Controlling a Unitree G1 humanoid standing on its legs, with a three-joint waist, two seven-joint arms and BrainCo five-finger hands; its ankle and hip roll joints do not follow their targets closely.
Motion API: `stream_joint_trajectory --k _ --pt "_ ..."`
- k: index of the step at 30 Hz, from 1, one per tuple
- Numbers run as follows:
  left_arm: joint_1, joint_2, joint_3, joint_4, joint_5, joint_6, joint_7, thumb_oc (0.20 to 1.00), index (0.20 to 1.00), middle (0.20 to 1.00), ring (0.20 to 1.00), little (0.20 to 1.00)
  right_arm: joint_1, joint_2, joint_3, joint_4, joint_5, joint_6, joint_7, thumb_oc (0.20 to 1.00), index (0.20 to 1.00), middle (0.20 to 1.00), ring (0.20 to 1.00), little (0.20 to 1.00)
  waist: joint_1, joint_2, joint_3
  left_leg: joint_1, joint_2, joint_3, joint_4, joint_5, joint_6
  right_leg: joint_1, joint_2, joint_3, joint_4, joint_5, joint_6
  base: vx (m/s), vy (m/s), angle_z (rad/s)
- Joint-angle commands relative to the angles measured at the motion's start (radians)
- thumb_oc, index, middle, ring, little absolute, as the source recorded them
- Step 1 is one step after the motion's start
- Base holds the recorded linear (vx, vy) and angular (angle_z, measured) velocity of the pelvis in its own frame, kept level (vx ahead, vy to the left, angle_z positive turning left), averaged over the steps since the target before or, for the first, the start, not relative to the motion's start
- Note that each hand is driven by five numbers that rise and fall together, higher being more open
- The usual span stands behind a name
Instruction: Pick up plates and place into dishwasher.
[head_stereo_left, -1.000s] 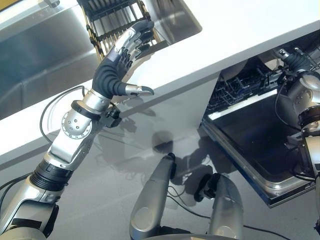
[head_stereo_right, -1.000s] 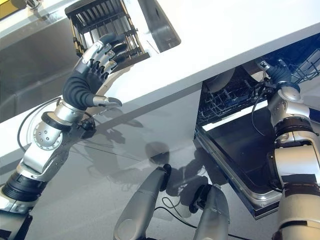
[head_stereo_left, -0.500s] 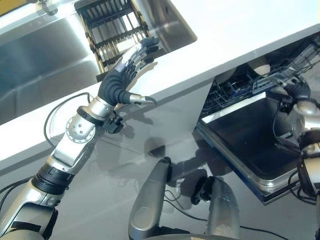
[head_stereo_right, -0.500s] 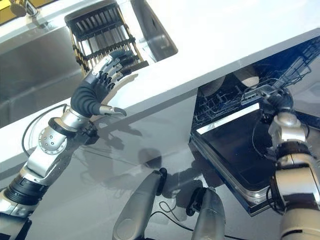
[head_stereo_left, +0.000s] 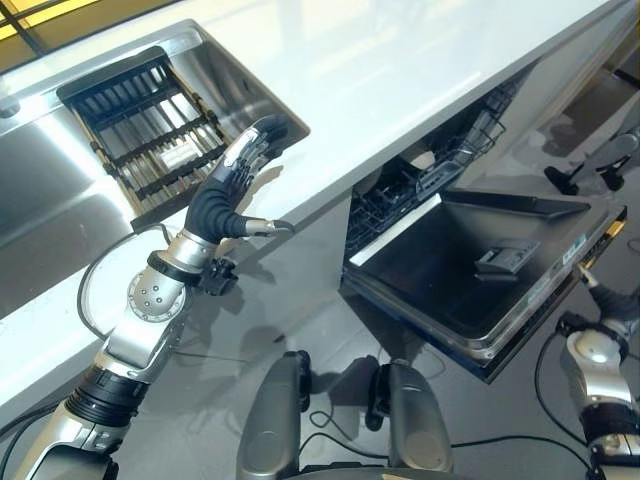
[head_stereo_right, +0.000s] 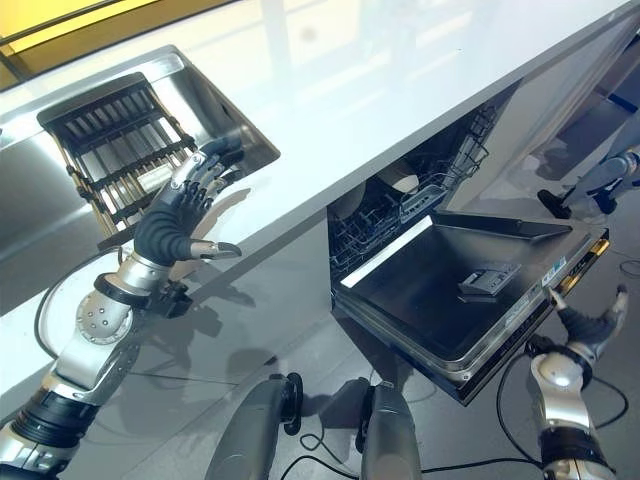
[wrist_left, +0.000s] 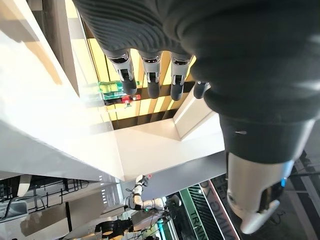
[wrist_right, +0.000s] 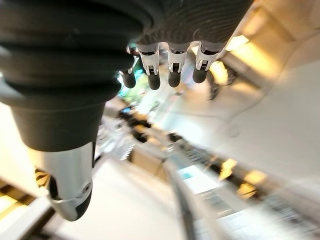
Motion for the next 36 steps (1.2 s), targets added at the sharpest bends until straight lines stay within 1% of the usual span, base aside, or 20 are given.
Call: stream_joint_trajectory --k 1,2,5,6,7,8,10,11,12,13,15,16,18,21,22,25,28,31,36 --pt "0.050 -0.067 -0.009 -0.001 0.029 -0.029 0.001 1.000 1.000 1.000 1.000 1.000 -0.031 -0.004 -0.004 0.092 0.201 -0.066 0.152 1.000 1.000 1.000 1.000 1.000 -0.020 0.040 -0.019 0.070 -0.011 0.044 0.050 -0.160 0.087 0.037 0.058 0.025 -0.037 0.065 -0.054 0.00 0.000 0.00" --pt "0.039 -0.068 -0.017 -0.002 0.025 -0.025 0.001 1.000 1.000 1.000 1.000 1.000 -0.044 0.011 0.001 0.140 0.279 -0.053 0.223 1.000 1.000 1.000 1.000 1.000 -0.013 0.044 -0.015 0.070 -0.015 0.042 0.056 -0.164 0.088 0.037 0.056 0.023 -0.029 0.060 -0.057 0.00 0.000 0.00" --pt "0.006 -0.069 -0.048 -0.006 0.029 -0.016 0.005 1.000 1.000 1.000 1.000 1.000 -0.088 0.040 0.040 0.228 0.392 -0.028 0.348 1.000 1.000 1.000 1.000 1.000 0.003 0.055 -0.008 0.057 -0.024 0.035 0.073 -0.165 0.088 0.024 0.051 0.015 -0.006 0.054 -0.061 -0.02 0.000 -0.01" --pt "-0.003 -0.072 -0.062 -0.005 0.034 -0.017 0.007 1.000 1.000 1.000 1.000 1.000 -0.105 0.056 0.057 0.255 0.434 -0.020 0.414 1.000 1.000 1.000 1.000 1.000 0.009 0.061 -0.002 0.053 -0.028 0.033 0.087 -0.174 0.089 0.019 0.049 0.014 0.012 0.043 -0.062 -0.03 -0.001 0.01" --pt "-0.013 -0.075 -0.070 -0.007 0.037 -0.012 0.007 1.000 1.000 1.000 1.000 1.000 -0.121 0.063 0.073 0.271 0.469 -0.006 0.458 1.000 1.000 1.000 1.000 1.000 0.015 0.065 0.001 0.049 -0.032 0.030 0.090 -0.172 0.088 0.013 0.047 0.013 0.021 0.040 -0.063 -0.04 -0.006 0.03" --pt "-0.022 -0.077 -0.079 -0.008 0.036 -0.010 0.008 1.000 1.000 1.000 1.000 1.000 -0.141 0.075 0.094 0.283 0.509 -0.002 0.525 1.000 1.000 1.000 1.000 1.000 0.021 0.070 0.003 0.042 -0.036 0.025 0.088 -0.164 0.088 0.008 0.045 0.010 0.021 0.045 -0.065 -0.03 -0.009 0.04" --pt "-0.034 -0.080 -0.096 -0.004 0.038 -0.013 0.010 1.000 1.000 1.000 1.000 1.000 -0.177 0.093 0.141 0.292 0.567 0.015 0.652 1.000 1.000 1.000 1.000 1.000 0.035 0.080 0.010 0.033 -0.045 0.017 0.103 -0.168 0.086 -0.004 0.041 0.008 0.047 0.033 -0.068 -0.04 -0.015 0.05" --pt "-0.042 -0.081 -0.103 -0.002 0.035 -0.015 0.010 1.000 1.000 1.000 1.000 1.000 -0.198 0.099 0.163 0.286 0.607 0.016 0.723 1.000 1.000 1.000 1.000 1.000 0.041 0.084 0.011 0.027 -0.050 0.013 0.099 -0.159 0.084 -0.010 0.039 0.005 0.046 0.037 -0.071 -0.05 -0.018 0.03" --pt "-0.045 -0.080 -0.106 -0.002 0.033 -0.017 0.007 1.000 1.000 1.000 1.000 1.000 -0.211 0.105 0.177 0.276 0.627 0.026 0.769 1.000 1.000 1.000 1.000 1.000 0.047 0.086 0.014 0.023 -0.054 0.010 0.099 -0.157 0.085 -0.014 0.036 0.001 0.052 0.036 -0.072 -0.05 -0.027 0.04" --pt "-0.049 -0.080 -0.104 0.001 0.025 -0.017 -0.006 1.000 1.000 1.000 1.000 1.000 -0.233 0.115 0.201 0.264 0.658 0.028 0.863 1.000 1.000 1.000 1.000 1.000 0.055 0.090 0.019 0.019 -0.058 0.008 0.108 -0.163 0.084 -0.021 0.031 -0.002 0.068 0.026 -0.071 -0.03 -0.029 0.02" --pt "-0.049 -0.078 -0.098 0.006 0.014 -0.019 -0.025 1.000 1.000 1.000 1.000 1.000 -0.271 0.122 0.241 0.220 0.709 0.025 0.976 1.000 1.000 1.000 1.000 1.000 0.063 0.093 0.022 0.012 -0.061 0.003 0.112 -0.161 0.082 -0.028 0.026 -0.007 0.075 0.024 -0.072 -0.02 -0.037 -0.03" --pt "-0.049 -0.078 -0.095 0.011 0.011 -0.020 -0.036 1.000 1.000 1.000 1.000 1.000 -0.289 0.127 0.261 0.165 0.755 0.026 1.031 1.000 1.000 1.000 1.000 1.000 0.066 0.092 0.023 0.007 -0.064 -0.001 0.115 -0.160 0.080 -0.032 0.024 -0.008 0.080 0.023 -0.072 -0.02 -0.045 -0.09" --pt "-0.047 -0.074 -0.085 0.018 0.011 -0.019 -0.057 1.000 1.000 1.000 1.000 1.000 -0.328 0.129 0.284 0.078 0.796 0.031 1.105 1.000 1.000 1.000 1.000 1.000 0.070 0.091 0.024 0.000 -0.065 -0.005 0.121 -0.158 0.078 -0.041 0.019 -0.013 0.089 0.022 -0.072 -0.01 -0.051 -0.12" --pt "-0.050 -0.060 -0.073 0.022 0.035 -0.014 -0.077 1.000 1.000 1.000 1.000 1.000 -0.399 0.117 0.305 -0.015 0.834 0.030 1.144 1.000 1.000 1.000 1.000 1.000 0.079 0.091 0.023 -0.009 -0.064 -0.009 0.128 -0.157 0.073 -0.051 0.010 -0.021 0.099 0.022 -0.067 -0.01 -0.059 -0.13" --pt "-0.054 -0.049 -0.070 0.022 0.057 -0.019 -0.079 1.000 1.000 1.000 1.000 1.000 -0.423 0.106 0.305 -0.043 0.838 0.035 1.139 1.000 1.000 1.000 1.000 1.000 0.082 0.090 0.022 -0.012 -0.064 -0.011 0.133 -0.157 0.072 -0.053 0.008 -0.023 0.101 0.023 -0.065 0.01 -0.065 -0.17" --pt "-0.076 -0.022 -0.073 0.018 0.034 -0.003 -0.111 1.000 1.000 1.000 1.000 1.000 -0.508 0.074 0.303 -0.083 0.825 0.055 1.096 1.000 1.000 1.000 1.000 1.000 0.095 0.086 0.016 -0.022 -0.068 -0.019 0.140 -0.154 0.068 -0.057 0.005 -0.029 0.103 0.025 -0.063 0.00 -0.067 -0.28" --pt "-0.101 -0.002 -0.079 0.017 -0.005 0.006 -0.156 1.000 1.000 1.000 1.000 1.000 -0.587 0.034 0.300 -0.066 0.821 0.055 1.075 1.000 1.000 1.000 1.000 1.000 0.110 0.086 0.010 -0.029 -0.070 -0.026 0.148 -0.153 0.064 -0.054 -0.001 -0.040 0.103 0.025 -0.063 0.01 -0.058 -0.28" --pt "-0.117 0.016 -0.084 0.016 -0.029 0.009 -0.160 1.000 1.000 1.000 1.000 1.000 -0.634 0.004 0.298 -0.055 0.838 0.060 1.051 1.000 1.000 1.000 1.000 1.000 0.120 0.084 0.005 -0.032 -0.069 -0.032 0.161 -0.157 0.062 -0.050 -0.005 -0.048 0.106 0.023 -0.065 0.02 -0.045 -0.18" --pt "-0.130 0.029 -0.085 0.029 -0.053 0.008 -0.170 1.000 1.000 1.000 1.000 1.000 -0.671 -0.021 0.296 -0.007 0.824 0.064 1.028 1.000 1.000 1.000 1.000 1.000 0.131 0.077 -0.006 -0.034 -0.065 -0.039 0.183 -0.166 0.058 -0.036 -0.007 -0.058 0.106 0.020 -0.068 0.03 -0.048 -0.04"
